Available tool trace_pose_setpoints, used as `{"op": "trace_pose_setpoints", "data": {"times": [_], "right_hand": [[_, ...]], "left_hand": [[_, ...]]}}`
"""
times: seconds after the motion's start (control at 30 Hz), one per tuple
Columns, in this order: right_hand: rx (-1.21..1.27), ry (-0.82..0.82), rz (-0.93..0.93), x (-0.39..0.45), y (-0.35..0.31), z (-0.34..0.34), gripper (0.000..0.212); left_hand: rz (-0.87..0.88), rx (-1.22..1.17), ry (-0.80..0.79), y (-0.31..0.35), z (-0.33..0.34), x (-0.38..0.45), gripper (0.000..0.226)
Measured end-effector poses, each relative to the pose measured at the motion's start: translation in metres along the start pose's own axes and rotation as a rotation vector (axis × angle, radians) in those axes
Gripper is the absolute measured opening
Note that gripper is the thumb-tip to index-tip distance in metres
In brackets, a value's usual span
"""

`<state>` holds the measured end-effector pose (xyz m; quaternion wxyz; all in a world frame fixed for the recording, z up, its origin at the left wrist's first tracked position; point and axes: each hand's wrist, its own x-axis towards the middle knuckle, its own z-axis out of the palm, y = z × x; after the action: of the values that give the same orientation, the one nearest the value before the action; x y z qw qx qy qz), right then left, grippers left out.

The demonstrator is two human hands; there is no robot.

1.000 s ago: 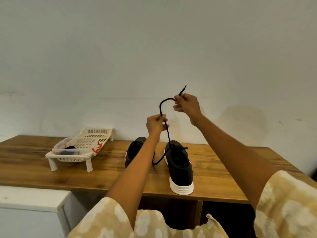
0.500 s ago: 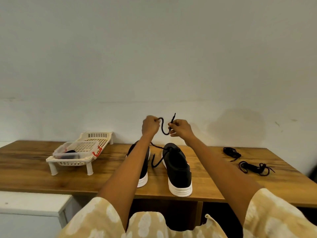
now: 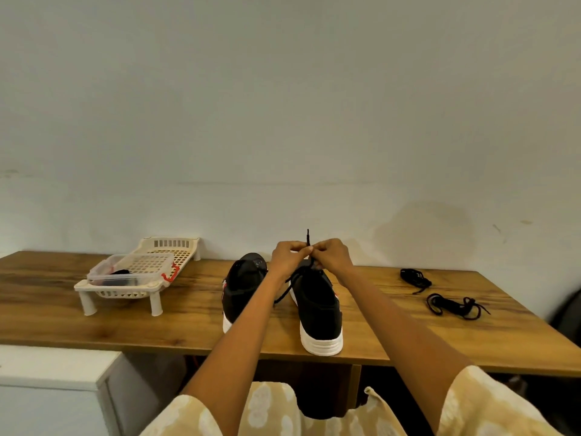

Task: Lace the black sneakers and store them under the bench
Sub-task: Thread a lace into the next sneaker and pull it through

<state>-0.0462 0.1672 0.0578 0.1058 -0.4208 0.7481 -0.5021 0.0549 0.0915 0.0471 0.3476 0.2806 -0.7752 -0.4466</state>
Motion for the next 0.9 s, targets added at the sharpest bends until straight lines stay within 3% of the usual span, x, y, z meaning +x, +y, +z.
{"op": "trace_pose_setpoints", "data": {"times": [0.13, 0.23, 0.33, 0.4, 0.47, 0.67, 0.9], "right_hand": [[-0.026, -0.049, -0.037, -0.010, 0.006, 0.002, 0.027], [-0.193, -0.109, -0.024, -0.013, 0.019, -0.003, 0.044], [-0.347, -0.167, 0.024, -0.013, 0.042, -0.006, 0.039], [-0.298, -0.137, 0.041, -0.013, 0.051, -0.007, 0.029], [-0.171, -0.096, 0.084, -0.014, 0.053, -0.010, 0.024], [0.207, -0.156, 0.307, -0.018, 0.054, -0.019, 0.004], [0.248, -0.219, 0.320, -0.016, 0.057, -0.020, 0.004]], "left_hand": [[-0.004, -0.029, 0.144, -0.001, 0.008, -0.001, 0.013], [-0.029, 0.024, 0.219, -0.001, 0.009, 0.000, 0.010], [0.038, 0.296, 0.103, -0.006, 0.008, -0.003, 0.020], [0.115, 0.464, -0.080, -0.007, 0.009, -0.007, 0.023], [0.138, 0.544, -0.153, -0.009, 0.012, -0.010, 0.023], [0.233, 0.650, -0.039, -0.010, 0.022, -0.017, 0.025], [0.256, 0.681, 0.077, -0.019, 0.040, -0.020, 0.022]]}}
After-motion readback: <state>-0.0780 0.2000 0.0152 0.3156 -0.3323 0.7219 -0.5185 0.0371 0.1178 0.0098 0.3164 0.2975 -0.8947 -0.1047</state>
